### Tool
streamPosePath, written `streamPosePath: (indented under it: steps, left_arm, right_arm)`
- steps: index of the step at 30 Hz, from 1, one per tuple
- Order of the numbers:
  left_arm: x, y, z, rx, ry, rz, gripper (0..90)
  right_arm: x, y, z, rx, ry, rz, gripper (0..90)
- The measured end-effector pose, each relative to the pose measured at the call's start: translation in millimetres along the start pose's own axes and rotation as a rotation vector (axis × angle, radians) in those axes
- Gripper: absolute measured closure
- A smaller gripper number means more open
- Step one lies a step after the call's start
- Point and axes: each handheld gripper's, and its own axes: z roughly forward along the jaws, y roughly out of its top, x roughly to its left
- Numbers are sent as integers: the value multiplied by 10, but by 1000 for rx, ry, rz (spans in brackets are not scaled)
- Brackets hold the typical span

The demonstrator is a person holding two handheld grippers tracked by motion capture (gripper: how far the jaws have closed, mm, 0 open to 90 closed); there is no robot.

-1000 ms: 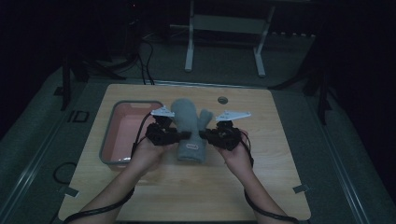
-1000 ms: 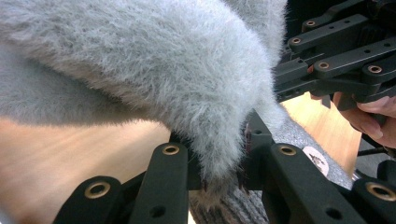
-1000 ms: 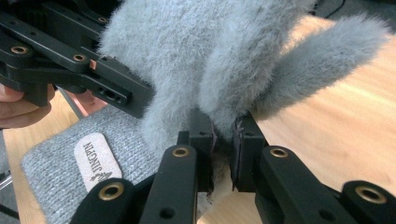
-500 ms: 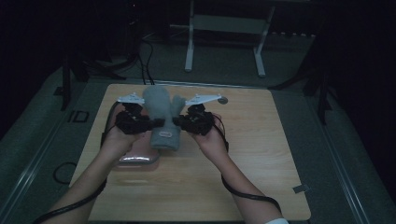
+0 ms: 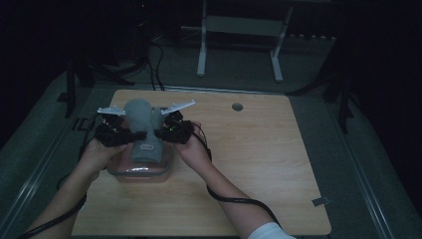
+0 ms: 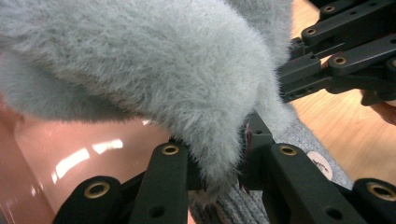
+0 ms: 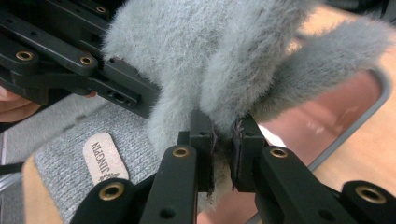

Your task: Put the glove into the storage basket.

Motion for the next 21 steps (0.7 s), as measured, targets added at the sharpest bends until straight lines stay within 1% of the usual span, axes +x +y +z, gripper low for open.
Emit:
streamPosePath:
  steps: [2,3,4,5,6,7,8,9,10,11,12,13,14,15,17,18,19,20,21]
  left_arm:
    - [91,-76,116,29,-7,-26,764]
    - [116,-97,154,37,-8,-29,764]
    - [116,-97,154,37,-8,-29,764]
    - [163,-136,236,66,-3,-43,764]
    - [198,-160,301,87,-1,-52,765]
    - [198,-160,301,87,-1,-52,765]
    - [218,-170,341,107,6,-59,765]
    - [240,-181,405,138,17,-69,764]
    - [240,-181,405,138,17,-69,764]
    - [253,-184,463,172,32,-77,764]
    - [259,-186,480,180,36,-82,763]
    - [259,-186,480,180,36,-82,763]
    - [280,-188,521,212,46,-84,764]
    - [288,-190,537,226,51,-85,763]
    - [284,-197,592,250,74,-82,762]
    - [274,-201,625,260,87,-77,760]
    - [274,-201,625,260,87,-77,755]
    - [246,-209,671,274,110,-55,752]
    - [242,-211,689,283,115,-60,751]
  right_arm:
    - [-36,-52,131,34,-5,16,815]
    - [-62,-86,205,55,-8,31,815]
    - [-62,-86,205,55,-8,31,815]
    - [-73,-103,247,67,-13,36,815]
    - [-96,-134,341,101,-22,46,815]
    - [-96,-134,341,101,-22,46,815]
    - [-123,-164,456,145,-41,48,815]
    - [-130,-176,509,166,-52,50,815]
    - [-130,-180,527,172,-58,53,814]
    - [-123,-187,564,191,-71,47,814]
    - [-114,-192,589,200,-82,44,814]
    - [-114,-192,589,200,-82,44,814]
    - [-106,-197,641,222,-91,43,814]
    - [-106,-199,668,234,-98,38,813]
    - [-98,-203,715,260,-109,29,810]
    - [-91,-205,744,275,-121,26,807]
    - [-91,-205,744,275,-121,26,807]
    - [-80,-210,795,305,-150,13,796]
    - [-85,-213,806,312,-153,13,788]
